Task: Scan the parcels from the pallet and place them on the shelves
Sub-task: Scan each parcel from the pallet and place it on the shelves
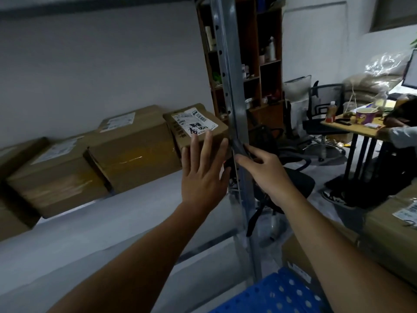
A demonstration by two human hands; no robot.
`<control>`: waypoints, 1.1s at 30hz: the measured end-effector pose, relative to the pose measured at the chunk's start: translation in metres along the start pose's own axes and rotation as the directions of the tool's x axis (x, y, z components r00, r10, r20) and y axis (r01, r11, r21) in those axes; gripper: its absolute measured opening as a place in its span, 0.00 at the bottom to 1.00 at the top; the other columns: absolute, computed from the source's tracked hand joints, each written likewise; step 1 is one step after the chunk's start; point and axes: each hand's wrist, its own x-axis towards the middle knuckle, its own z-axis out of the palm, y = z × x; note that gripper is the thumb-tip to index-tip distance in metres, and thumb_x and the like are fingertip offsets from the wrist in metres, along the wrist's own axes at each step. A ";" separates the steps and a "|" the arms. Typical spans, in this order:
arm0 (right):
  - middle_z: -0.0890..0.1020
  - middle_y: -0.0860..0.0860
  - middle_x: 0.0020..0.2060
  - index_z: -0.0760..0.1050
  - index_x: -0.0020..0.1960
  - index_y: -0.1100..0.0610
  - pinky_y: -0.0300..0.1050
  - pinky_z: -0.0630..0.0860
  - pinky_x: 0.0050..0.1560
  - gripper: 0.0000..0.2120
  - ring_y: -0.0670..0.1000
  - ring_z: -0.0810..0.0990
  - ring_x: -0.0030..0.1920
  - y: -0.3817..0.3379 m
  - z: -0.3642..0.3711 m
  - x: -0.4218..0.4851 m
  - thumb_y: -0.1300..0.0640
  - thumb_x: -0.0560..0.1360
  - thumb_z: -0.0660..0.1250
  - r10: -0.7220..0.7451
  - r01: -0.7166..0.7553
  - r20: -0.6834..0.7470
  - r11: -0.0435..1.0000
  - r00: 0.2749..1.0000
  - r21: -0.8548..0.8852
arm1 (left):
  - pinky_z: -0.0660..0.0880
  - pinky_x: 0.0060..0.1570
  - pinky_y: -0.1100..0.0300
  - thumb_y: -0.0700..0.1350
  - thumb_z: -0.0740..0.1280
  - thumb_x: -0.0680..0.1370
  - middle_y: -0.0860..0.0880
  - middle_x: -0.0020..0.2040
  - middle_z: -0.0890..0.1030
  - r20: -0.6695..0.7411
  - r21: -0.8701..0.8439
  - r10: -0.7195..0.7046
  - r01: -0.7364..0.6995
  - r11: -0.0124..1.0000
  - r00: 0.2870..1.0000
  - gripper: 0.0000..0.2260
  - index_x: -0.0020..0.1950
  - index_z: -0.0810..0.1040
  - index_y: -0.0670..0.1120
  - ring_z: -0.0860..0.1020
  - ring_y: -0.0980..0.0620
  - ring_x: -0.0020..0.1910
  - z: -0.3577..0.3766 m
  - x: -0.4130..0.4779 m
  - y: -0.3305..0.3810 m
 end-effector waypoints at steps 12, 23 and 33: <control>0.79 0.38 0.62 0.72 0.72 0.42 0.50 0.77 0.64 0.31 0.44 0.78 0.63 0.027 -0.008 -0.020 0.36 0.71 0.72 0.042 -0.039 -0.099 0.999 0.994 0.030 | 0.44 0.77 0.38 0.76 0.58 0.74 0.44 0.81 0.30 0.417 -0.028 -0.290 0.331 0.943 0.862 0.50 0.84 0.44 0.50 0.27 0.40 0.78 0.010 0.055 -0.013; 0.77 0.21 0.49 0.71 0.64 0.29 0.22 0.72 0.46 0.21 0.25 0.74 0.53 0.044 -0.029 -0.145 0.36 0.73 0.70 0.153 -0.187 -0.224 0.973 0.963 -0.136 | 0.65 0.74 0.55 0.67 0.64 0.79 0.55 0.75 0.70 0.294 -0.843 -0.070 0.293 0.451 0.953 0.25 0.71 0.71 0.56 0.64 0.56 0.77 -0.042 0.019 0.082; 0.80 0.39 0.63 0.74 0.71 0.42 0.46 0.78 0.60 0.26 0.42 0.79 0.59 0.044 -0.030 -0.268 0.39 0.75 0.70 0.413 -0.517 -0.412 0.837 0.812 -0.179 | 0.67 0.74 0.50 0.60 0.79 0.67 0.50 0.76 0.69 0.266 -0.924 0.690 0.381 -0.016 0.674 0.42 0.78 0.68 0.53 0.67 0.52 0.75 -0.044 0.003 0.218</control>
